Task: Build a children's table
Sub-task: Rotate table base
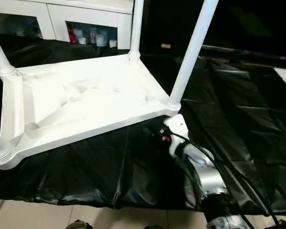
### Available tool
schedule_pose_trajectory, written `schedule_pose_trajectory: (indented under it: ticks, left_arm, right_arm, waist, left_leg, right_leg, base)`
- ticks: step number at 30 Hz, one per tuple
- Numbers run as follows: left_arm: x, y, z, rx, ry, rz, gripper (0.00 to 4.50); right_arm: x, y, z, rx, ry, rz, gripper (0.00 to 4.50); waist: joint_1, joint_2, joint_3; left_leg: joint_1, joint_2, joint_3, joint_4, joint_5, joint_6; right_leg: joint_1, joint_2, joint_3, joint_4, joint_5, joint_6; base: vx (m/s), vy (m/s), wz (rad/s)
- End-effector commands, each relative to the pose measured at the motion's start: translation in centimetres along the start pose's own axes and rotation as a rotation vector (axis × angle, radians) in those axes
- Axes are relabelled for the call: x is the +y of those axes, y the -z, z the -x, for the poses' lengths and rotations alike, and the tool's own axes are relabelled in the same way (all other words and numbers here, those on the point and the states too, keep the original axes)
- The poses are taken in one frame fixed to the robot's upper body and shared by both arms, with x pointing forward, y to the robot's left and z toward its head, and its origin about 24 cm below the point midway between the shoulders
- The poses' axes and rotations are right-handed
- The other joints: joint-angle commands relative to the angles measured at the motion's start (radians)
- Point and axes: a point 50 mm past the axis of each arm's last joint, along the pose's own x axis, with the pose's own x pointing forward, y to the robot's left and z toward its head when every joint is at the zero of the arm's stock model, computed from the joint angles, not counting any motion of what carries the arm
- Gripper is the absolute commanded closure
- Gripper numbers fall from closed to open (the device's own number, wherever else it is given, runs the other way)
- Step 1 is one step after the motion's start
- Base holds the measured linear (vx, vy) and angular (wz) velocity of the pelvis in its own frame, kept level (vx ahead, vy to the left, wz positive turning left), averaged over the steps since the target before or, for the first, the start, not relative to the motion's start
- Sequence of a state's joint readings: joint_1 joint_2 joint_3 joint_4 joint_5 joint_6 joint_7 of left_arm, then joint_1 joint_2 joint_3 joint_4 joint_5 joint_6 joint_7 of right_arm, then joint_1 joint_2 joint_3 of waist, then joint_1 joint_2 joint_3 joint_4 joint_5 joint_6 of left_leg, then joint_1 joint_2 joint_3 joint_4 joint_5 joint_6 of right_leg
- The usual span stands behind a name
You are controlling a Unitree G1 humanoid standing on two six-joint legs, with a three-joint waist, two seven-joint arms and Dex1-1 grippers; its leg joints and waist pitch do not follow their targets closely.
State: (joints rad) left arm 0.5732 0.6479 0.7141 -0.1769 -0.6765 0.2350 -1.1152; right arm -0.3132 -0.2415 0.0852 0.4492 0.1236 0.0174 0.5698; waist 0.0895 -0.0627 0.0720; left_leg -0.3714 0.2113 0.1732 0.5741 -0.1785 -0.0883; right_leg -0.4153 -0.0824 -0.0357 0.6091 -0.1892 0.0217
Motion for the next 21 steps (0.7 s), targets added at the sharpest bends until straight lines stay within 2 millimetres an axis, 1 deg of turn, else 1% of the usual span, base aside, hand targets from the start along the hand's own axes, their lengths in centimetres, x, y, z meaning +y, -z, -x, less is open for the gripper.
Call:
schedule_pose_trajectory:
  ticks: [1,2,3,4,5,6,7,8,9,10,11,12,13,14,15,16,17,18,19,20,21]
  left_arm:
    - [0.3,-0.6,0.5,-0.012,0.004,0.005,0.02]
    - [0.9,-1.3,0.7,-0.015,-0.010,-0.018,0.02]
    - [0.9,-1.3,0.7,-0.015,-0.010,-0.018,0.02]
    - [1.6,-2.0,0.5,-0.049,-0.021,-0.043,0.02]
    - [1.8,-2.3,0.3,-0.067,-0.023,-0.052,0.02]
    - [2.0,-2.6,0.0,-0.085,-0.022,-0.061,0.02]
    - [2.0,-3.2,-1.2,-0.124,0.012,-0.053,0.02]
    - [2.0,-3.3,-1.8,-0.138,0.028,-0.049,0.02]
    - [1.9,-3.5,-2.5,-0.154,0.049,-0.043,0.02]
    - [2.1,-3.7,-3.8,-0.198,0.050,-0.045,0.02]
    - [2.4,-3.8,-4.4,-0.219,0.036,-0.049,0.02]
    - [2.5,-3.9,-4.7,-0.232,0.029,-0.049,0.02]
    - [2.7,-4.0,-5.5,-0.261,0.031,-0.045,0.02]
    - [2.7,-4.1,-6.1,-0.275,0.049,-0.040,0.02]
    - [2.5,-4.3,-6.7,-0.291,0.072,-0.031,0.02]
    - [2.3,-4.4,-7.3,-0.304,0.101,-0.018,0.02]
    - [2.2,-4.5,-7.6,-0.305,0.117,-0.014,0.02]
    - [1.7,-4.7,-8.5,-0.313,0.167,0.001,0.02]
    - [1.6,-4.7,-8.7,-0.314,0.177,0.004,0.02]
    - [1.2,-4.8,-9.4,-0.298,0.221,0.013,0.02]
    - [0.7,-4.6,-10.1,-0.264,0.266,0.021,0.02]
  right_arm:
    - [-0.6,0.0,0.3,0.013,0.029,0.010,0.83]
    - [-0.7,0.1,0.4,0.021,0.035,0.018,0.83]
    - [-0.7,0.1,0.4,0.021,0.035,0.018,0.83]
    - [-0.8,0.2,0.4,0.027,0.039,0.017,0.83]
    - [-0.8,0.3,0.4,0.030,0.042,0.016,0.83]
    - [-0.8,0.3,0.4,0.033,0.046,0.013,0.83]
    - [-0.8,0.6,0.2,0.053,0.061,0.011,0.83]
    - [-0.8,0.7,0.1,0.063,0.070,0.012,0.83]
    - [-0.8,0.9,-0.1,0.076,0.082,0.014,0.83]
    - [-0.9,1.1,-0.3,0.101,0.111,0.018,0.83]
    - [-1.0,1.2,-0.5,0.110,0.124,0.018,0.83]
    - [-1.1,1.2,-0.5,0.114,0.132,0.021,0.83]
    - [-1.2,1.2,-0.7,0.118,0.147,0.022,0.83]
    - [-1.3,1.1,-0.9,0.118,0.150,0.021,0.83]
    - [-1.3,1.0,-1.1,0.120,0.155,0.023,0.83]
    - [-1.3,1.0,-1.3,0.124,0.158,0.024,0.83]
    - [-1.3,1.0,-1.4,0.127,0.159,0.025,0.83]
    - [-1.3,1.1,-1.8,0.141,0.162,0.036,0.83]
    - [-1.3,1.1,-1.9,0.145,0.164,0.040,0.83]
    - [-1.2,1.1,-2.2,0.153,0.165,0.047,0.83]
    - [-1.1,1.0,-2.6,0.155,0.165,0.046,0.83]
  waist:
    - [-0.001,0.032,-0.031]
    - [0.000,0.033,-0.033]
    - [0.000,0.033,-0.032]
    - [0.001,0.033,-0.032]
    - [0.004,0.030,-0.033]
    - [0.005,0.033,-0.034]
    - [0.006,0.034,-0.034]
    - [0.007,0.032,-0.034]
    - [0.009,0.038,-0.036]
    - [0.007,0.036,-0.036]
    - [0.009,0.034,-0.040]
    - [0.011,0.035,-0.041]
    - [0.010,0.035,-0.045]
    - [0.013,0.039,-0.049]
    - [0.013,0.037,-0.051]
    - [0.013,0.037,-0.051]
    - [0.015,0.037,-0.052]
    - [0.015,0.037,-0.055]
    - [0.015,0.037,-0.055]
    - [0.016,0.036,-0.055]
    - [0.018,0.028,-0.057]
  left_leg:
    - [0.016,0.013,-0.002,-0.093,-0.461,-0.017]
    - [0.019,0.014,-0.002,-0.092,-0.466,-0.019]
    - [0.020,0.013,-0.001,-0.091,-0.467,-0.018]
    - [0.019,0.013,-0.001,-0.091,-0.461,-0.016]
    - [0.022,0.013,-0.001,-0.091,-0.454,-0.015]
    - [0.025,0.013,-0.001,-0.091,-0.450,-0.017]
    - [0.025,0.014,-0.001,-0.091,-0.448,-0.020]
    - [0.025,0.014,-0.003,-0.093,-0.449,-0.028]
    - [0.030,0.014,-0.002,-0.092,-0.456,-0.033]
    - [0.027,0.012,-0.003,-0.091,-0.453,-0.038]
    - [0.029,0.011,-0.001,-0.089,-0.439,-0.041]
    - [0.033,0.010,0.000,-0.087,-0.431,-0.041]
    - [0.029,0.010,0.000,-0.086,-0.408,-0.041]
    - [0.032,0.009,0.001,-0.085,-0.395,-0.046]
    - [0.031,0.010,0.001,-0.083,-0.385,-0.049]
    - [0.027,0.010,0.000,-0.084,-0.378,-0.051]
    - [0.030,0.010,0.000,-0.084,-0.379,-0.054]
    - [0.032,0.010,0.001,-0.082,-0.379,-0.055]
    - [0.031,0.009,0.000,-0.082,-0.376,-0.057]
    - [0.031,0.009,0.000,-0.082,-0.378,-0.057]
    - [0.030,0.010,0.000,-0.082,-0.378,-0.058]
  right_leg:
    - [0.020,-0.022,0.033,-0.083,-0.325,-0.142]
    - [0.020,-0.024,0.033,-0.084,-0.330,-0.144]
    - [0.018,-0.023,0.034,-0.084,-0.331,-0.146]
    - [0.021,-0.025,0.035,-0.083,-0.327,-0.148]
    - [0.021,-0.027,0.035,-0.084,-0.333,-0.148]
    - [0.020,-0.027,0.035,-0.083,-0.329,-0.150]
    - [0.020,-0.028,0.035,-0.081,-0.316,-0.157]
    - [0.023,-0.028,0.033,-0.080,-0.325,-0.160]
    - [0.019,-0.028,0.033,-0.079,-0.324,-0.163]
    - [0.024,-0.029,0.033,-0.078,-0.317,-0.167]
    - [0.025,-0.029,0.033,-0.076,-0.307,-0.167]
    - [0.023,-0.029,0.034,-0.077,-0.299,-0.168]
    - [0.030,-0.032,0.034,-0.073,-0.279,-0.173]
    - [0.030,-0.031,0.033,-0.073,-0.275,-0.173]
    - [0.034,-0.033,0.033,-0.069,-0.258,-0.181]
    - [0.037,-0.034,0.032,-0.067,-0.255,-0.183]
    - [0.036,-0.034,0.031,-0.068,-0.261,-0.181]
    - [0.036,-0.033,0.031,-0.066,-0.259,-0.182]
    - [0.037,-0.033,0.030,-0.065,-0.260,-0.187]
    - [0.037,-0.034,0.030,-0.065,-0.262,-0.186]
    - [0.039,-0.035,0.029,-0.065,-0.278,-0.185]
  base:
    - [0.000,0.000,0.00]
    - [0.000,0.000,0.00]
    - [0.000,0.000,0.00]
    - [0.000,0.000,0.00]
    - [0.000,0.000,0.00]
    - [0.000,0.000,0.00]
    - [0.000,0.000,0.00]
    - [0.000,0.000,0.00]
    - [0.000,0.000,0.00]
    - [0.000,0.000,0.00]
    - [0.000,0.000,0.00]
    - [0.000,0.000,0.00]
    - [0.000,0.000,0.00]
    - [0.000,0.000,0.00]
    - [0.000,0.000,0.00]
    - [0.000,0.000,0.00]
    - [0.000,0.000,0.00]
    - [0.000,0.000,0.00]
    - [0.000,0.000,0.00]
    - [0.000,0.000,0.00]
    - [0.000,0.000,0.00]
